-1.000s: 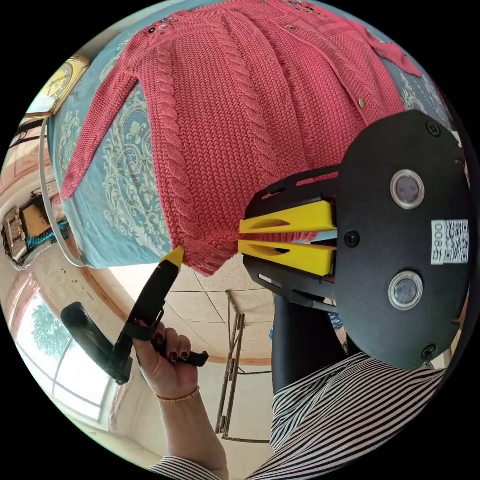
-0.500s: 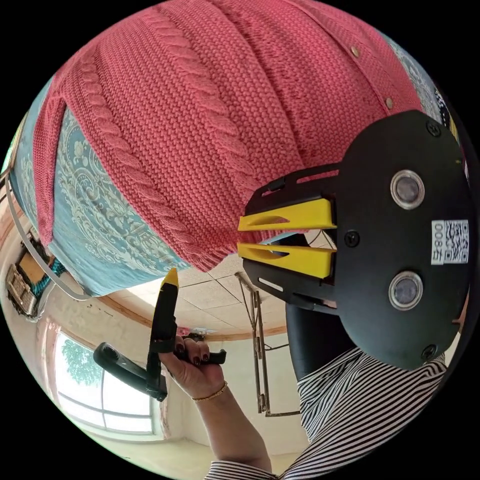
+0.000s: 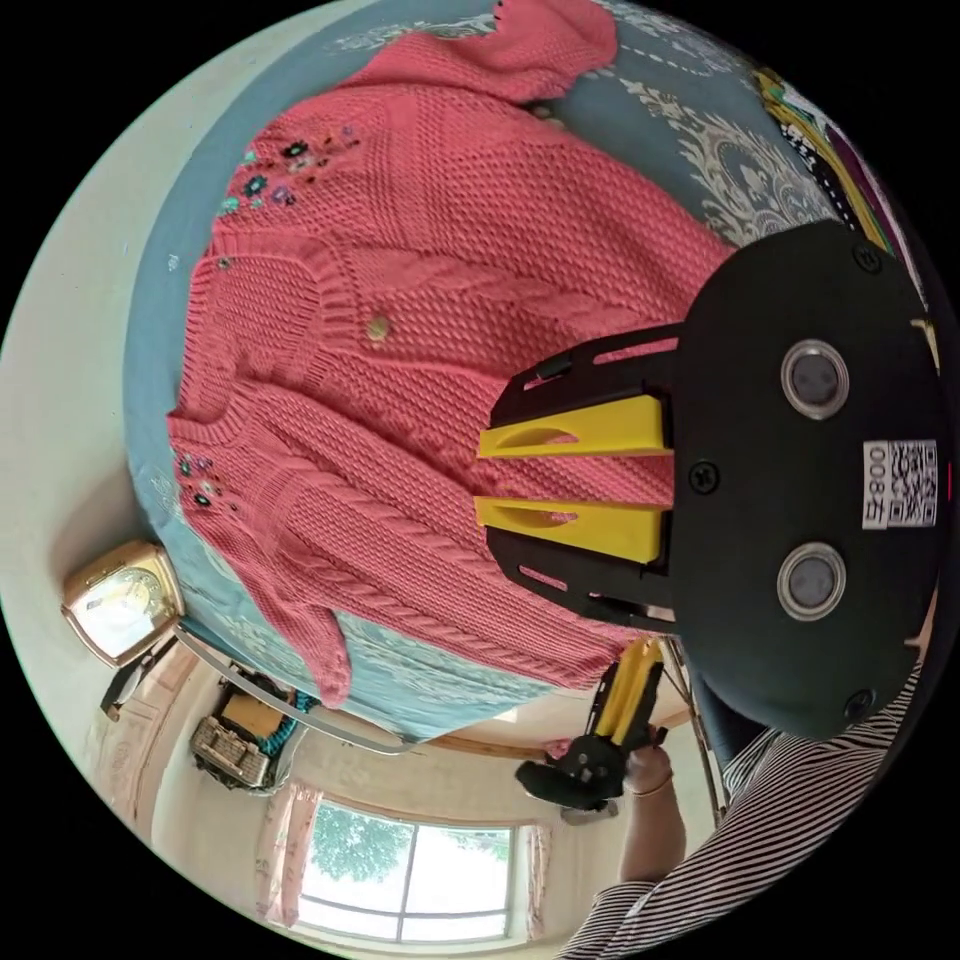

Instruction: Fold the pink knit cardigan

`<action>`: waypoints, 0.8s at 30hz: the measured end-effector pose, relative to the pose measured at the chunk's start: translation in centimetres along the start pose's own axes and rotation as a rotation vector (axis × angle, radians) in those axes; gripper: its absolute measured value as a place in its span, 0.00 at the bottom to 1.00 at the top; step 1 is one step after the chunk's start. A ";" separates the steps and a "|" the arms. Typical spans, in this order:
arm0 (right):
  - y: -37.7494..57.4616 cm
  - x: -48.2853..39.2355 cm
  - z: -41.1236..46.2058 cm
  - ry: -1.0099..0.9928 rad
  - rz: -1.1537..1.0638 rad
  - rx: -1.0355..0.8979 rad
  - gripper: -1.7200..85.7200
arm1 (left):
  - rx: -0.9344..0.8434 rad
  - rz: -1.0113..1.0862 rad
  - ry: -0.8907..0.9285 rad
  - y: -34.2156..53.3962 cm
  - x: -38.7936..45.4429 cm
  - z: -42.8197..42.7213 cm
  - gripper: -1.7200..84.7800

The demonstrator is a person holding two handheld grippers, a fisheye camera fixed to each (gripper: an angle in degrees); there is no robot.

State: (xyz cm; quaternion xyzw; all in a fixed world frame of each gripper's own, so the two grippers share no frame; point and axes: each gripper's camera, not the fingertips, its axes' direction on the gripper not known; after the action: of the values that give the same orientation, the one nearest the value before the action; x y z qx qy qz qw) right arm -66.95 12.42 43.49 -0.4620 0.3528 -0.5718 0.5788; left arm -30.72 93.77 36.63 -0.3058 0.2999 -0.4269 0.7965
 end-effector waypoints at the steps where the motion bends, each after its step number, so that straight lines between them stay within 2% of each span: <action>1: -1.5 1.3 -0.5 0.038 0.003 0.014 0.11 | -0.028 0.010 -0.022 -0.6 0.5 1.1 0.07; 7: -7.7 5.4 -1.2 0.121 -0.017 0.069 0.11 | -0.051 0.028 -0.091 -2.7 1.9 2.8 0.06; 14: -15.0 9.3 0.1 0.132 0.024 0.087 0.11 | -0.058 -0.013 -0.048 -4.4 2.1 3.2 0.05; 24: -16.5 11.7 1.5 0.115 0.006 0.036 0.05 | -0.040 -0.020 0.015 -5.9 2.8 2.4 0.05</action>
State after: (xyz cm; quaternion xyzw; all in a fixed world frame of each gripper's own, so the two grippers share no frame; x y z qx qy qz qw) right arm -69.96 2.39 60.86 -0.4168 0.3763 -0.6020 0.5677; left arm -30.59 89.23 41.92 -0.3215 0.3113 -0.4309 0.7836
